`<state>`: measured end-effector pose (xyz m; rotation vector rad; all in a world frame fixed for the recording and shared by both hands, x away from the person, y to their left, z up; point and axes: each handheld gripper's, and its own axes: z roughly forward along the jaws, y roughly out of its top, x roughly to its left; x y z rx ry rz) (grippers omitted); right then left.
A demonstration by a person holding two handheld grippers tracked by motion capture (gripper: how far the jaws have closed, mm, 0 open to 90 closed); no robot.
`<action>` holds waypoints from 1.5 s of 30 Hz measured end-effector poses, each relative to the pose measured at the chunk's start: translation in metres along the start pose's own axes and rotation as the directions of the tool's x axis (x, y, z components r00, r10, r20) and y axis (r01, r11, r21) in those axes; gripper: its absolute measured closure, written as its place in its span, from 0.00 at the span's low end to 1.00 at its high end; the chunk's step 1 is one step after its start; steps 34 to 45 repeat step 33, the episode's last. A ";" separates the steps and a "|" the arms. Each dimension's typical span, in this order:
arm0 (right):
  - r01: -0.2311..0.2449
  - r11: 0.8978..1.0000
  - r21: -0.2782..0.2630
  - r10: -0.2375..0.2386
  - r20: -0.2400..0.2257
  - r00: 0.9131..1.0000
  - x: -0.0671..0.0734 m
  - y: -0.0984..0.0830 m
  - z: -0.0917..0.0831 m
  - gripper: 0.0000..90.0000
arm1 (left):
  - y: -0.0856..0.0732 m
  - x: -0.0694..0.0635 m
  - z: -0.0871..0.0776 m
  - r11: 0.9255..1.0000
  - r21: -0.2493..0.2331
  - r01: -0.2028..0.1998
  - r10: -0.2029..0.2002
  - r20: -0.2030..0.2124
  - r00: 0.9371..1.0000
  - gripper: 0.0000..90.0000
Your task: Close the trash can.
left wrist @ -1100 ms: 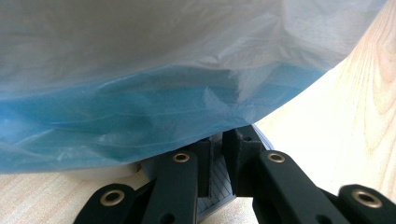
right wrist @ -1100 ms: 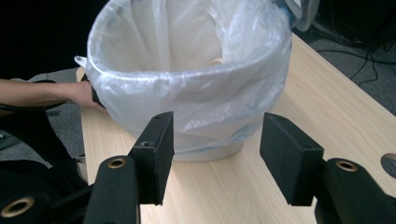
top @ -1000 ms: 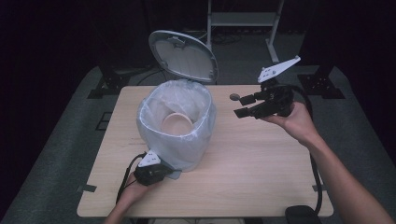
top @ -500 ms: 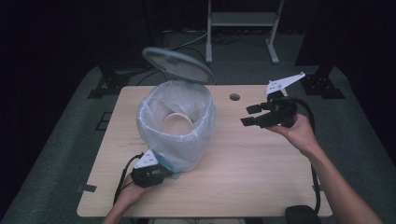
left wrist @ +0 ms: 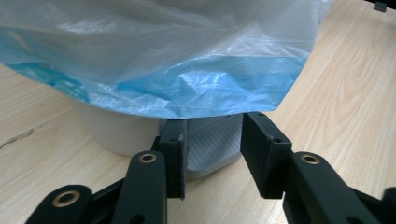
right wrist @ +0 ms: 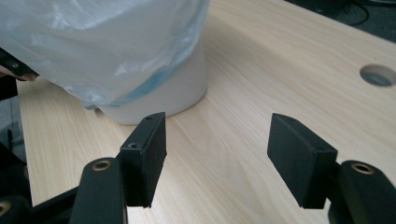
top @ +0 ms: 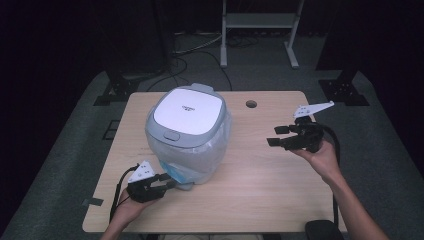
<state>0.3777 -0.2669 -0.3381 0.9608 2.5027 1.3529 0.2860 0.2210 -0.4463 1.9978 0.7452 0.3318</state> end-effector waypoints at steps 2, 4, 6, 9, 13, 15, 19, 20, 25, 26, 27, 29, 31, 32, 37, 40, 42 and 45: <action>-0.013 1.000 -0.001 0.013 0.016 1.000 -0.003 -0.008 -0.001 0.40 | 0.000 0.002 -0.002 1.000 -0.009 0.006 -0.006 -0.006 1.000 0.67; -0.022 1.000 0.002 0.022 0.028 0.999 -0.006 -0.016 -0.001 0.40 | 0.000 0.003 -0.004 1.000 -0.013 0.007 -0.007 -0.021 1.000 0.65; -0.031 0.999 0.020 0.030 0.035 0.999 -0.009 -0.023 -0.001 0.39 | 0.000 0.004 -0.006 1.000 -0.009 0.007 -0.007 -0.029 1.000 0.63; -0.041 0.999 0.020 0.040 0.049 0.998 -0.011 -0.034 0.001 0.39 | -0.003 0.006 -0.008 1.000 -0.010 0.016 -0.017 -0.043 0.999 0.59; -0.051 0.998 0.037 0.049 0.061 0.997 -0.012 -0.047 0.004 0.37 | -0.007 0.008 -0.010 0.999 -0.013 0.044 -0.045 -0.045 0.998 0.55; -0.055 0.998 0.042 0.053 0.060 0.997 -0.013 -0.054 0.006 0.37 | -0.007 0.008 -0.012 0.999 -0.013 0.042 -0.043 -0.050 0.998 0.53; -0.071 0.997 0.040 0.068 0.065 0.996 -0.014 -0.067 0.007 0.37 | -0.007 0.009 -0.016 0.999 -0.020 0.048 -0.050 -0.072 0.996 0.48; -0.075 0.997 0.034 0.073 0.068 0.995 -0.014 -0.072 0.007 0.37 | -0.007 0.010 -0.018 0.999 -0.021 0.047 -0.049 -0.077 0.996 0.47; -0.095 0.995 0.037 0.092 0.085 0.992 -0.014 -0.093 0.006 0.36 | -0.012 0.013 -0.024 0.998 -0.025 0.059 -0.061 -0.100 0.993 0.43; -0.099 0.994 0.036 0.095 0.088 0.992 -0.014 -0.097 0.005 0.36 | -0.013 0.014 -0.026 0.998 -0.023 0.061 -0.063 -0.103 0.993 0.43; -0.105 0.994 0.035 0.102 0.090 0.991 -0.014 -0.101 0.005 0.35 | -0.015 0.014 -0.027 0.998 -0.025 0.065 -0.067 -0.106 0.992 0.42; -0.113 0.993 0.030 0.110 0.101 0.989 -0.013 -0.108 0.003 0.34 | -0.017 0.014 -0.030 0.997 -0.031 0.064 -0.067 -0.108 0.992 0.42; -0.125 0.992 0.018 0.122 0.095 0.988 -0.013 -0.114 0.000 0.32 | -0.018 0.013 -0.031 0.997 -0.042 0.066 -0.070 -0.105 0.992 0.42; -0.129 0.992 0.014 0.127 0.094 0.987 -0.012 -0.117 -0.001 0.31 | -0.019 0.012 -0.031 0.997 -0.046 0.061 -0.065 -0.105 0.992 0.42; -0.133 0.991 0.011 0.132 0.098 0.986 -0.011 -0.119 -0.002 0.30 | -0.019 0.011 -0.031 0.997 -0.045 0.061 -0.065 -0.105 0.992 0.41; -0.133 0.991 0.011 0.132 0.098 0.986 -0.011 -0.119 -0.002 0.30 | -0.019 0.011 -0.031 0.997 -0.045 0.061 -0.065 -0.105 0.992 0.41; -0.133 0.991 0.011 0.132 0.098 0.986 -0.011 -0.119 -0.002 0.30 | -0.019 0.011 -0.031 0.997 -0.045 0.061 -0.065 -0.105 0.992 0.41; -0.133 0.991 0.011 0.132 0.098 0.986 -0.011 -0.119 -0.002 0.30 | -0.019 0.011 -0.031 0.997 -0.045 0.061 -0.065 -0.105 0.992 0.41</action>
